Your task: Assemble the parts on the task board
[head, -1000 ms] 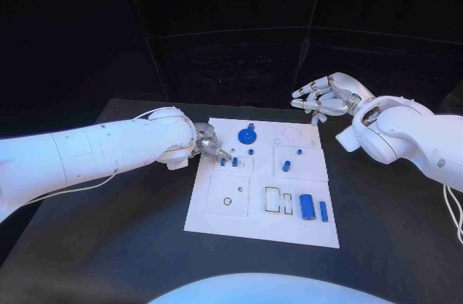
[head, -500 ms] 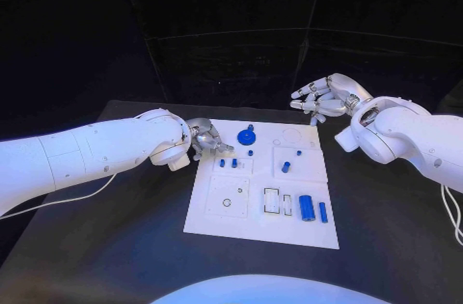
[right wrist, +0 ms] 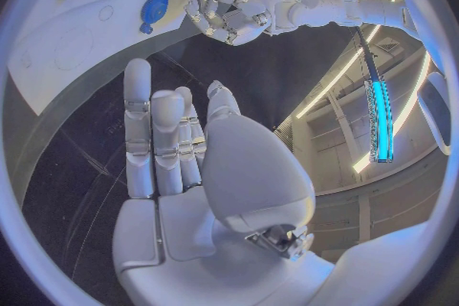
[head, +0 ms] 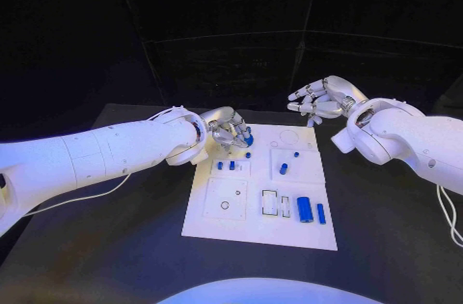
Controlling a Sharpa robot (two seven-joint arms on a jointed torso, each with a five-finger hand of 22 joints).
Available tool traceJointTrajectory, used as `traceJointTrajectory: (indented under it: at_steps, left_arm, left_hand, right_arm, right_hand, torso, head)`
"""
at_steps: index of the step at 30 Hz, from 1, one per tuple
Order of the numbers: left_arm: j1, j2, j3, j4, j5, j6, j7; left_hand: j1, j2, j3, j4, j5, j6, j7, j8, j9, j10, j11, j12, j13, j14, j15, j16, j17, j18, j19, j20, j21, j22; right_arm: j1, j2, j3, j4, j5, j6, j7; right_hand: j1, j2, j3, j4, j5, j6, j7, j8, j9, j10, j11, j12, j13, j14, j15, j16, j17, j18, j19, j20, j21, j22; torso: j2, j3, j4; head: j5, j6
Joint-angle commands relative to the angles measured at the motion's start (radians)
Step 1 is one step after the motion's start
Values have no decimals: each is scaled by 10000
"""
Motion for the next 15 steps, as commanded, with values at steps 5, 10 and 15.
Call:
traceJointTrajectory:
  at_steps: [5, 10, 15]
  left_arm:
    - [-3, 625, -2, -550, -2979, 1, 258]
    - [-23, 961, -113, -817, -3793, 232, 39]
    - [-68, 1199, -215, -1068, -4276, 440, -114]
  left_hand:
    - [-474, -493, -421, 126, -719, 285, -39, -336, -317, -75, 17, -194, -381, 492, -4, 658, 404, 60, 310, 15, 46, -22]
    - [-314, -480, -693, 21, -727, 564, -143, -520, -484, 0, -71, -263, -584, 1154, -93, 1607, 1257, 67, 704, -78, 264, 65]
    - [-81, -356, -759, -129, -714, 837, -205, -775, -680, 192, -123, -393, -851, 1800, -167, 2654, 2281, -175, 1496, -154, 1720, 1378]
  right_arm:
    - [22, 48, 6, 11, -119, -40, 44]
    - [22, 68, 6, 17, -151, -80, 50]
    - [22, 96, 6, 23, -179, -95, 58]
  right_hand:
    - [92, 38, 15, -46, 51, -34, -7, 45, 6, -50, 10, 10, -13, -34, 19, -52, 4, 205, 34, 16, -40, -18]
    - [117, 36, 13, -49, 93, -72, 1, 34, -1, -66, 15, 2, -27, -37, 21, -59, 12, 205, 36, 17, -50, -22]
    - [121, 38, 13, -49, 105, -78, 2, 33, -2, -68, 16, 1, -30, -37, 21, -59, 15, 205, 37, 17, -52, -23]
  torso:
    - [2, 0, -6]
    - [3, 3, 10]
    - [11, -8, 11]
  head:
    - [-92, 31]
    - [-104, 32]
    - [-107, 21]
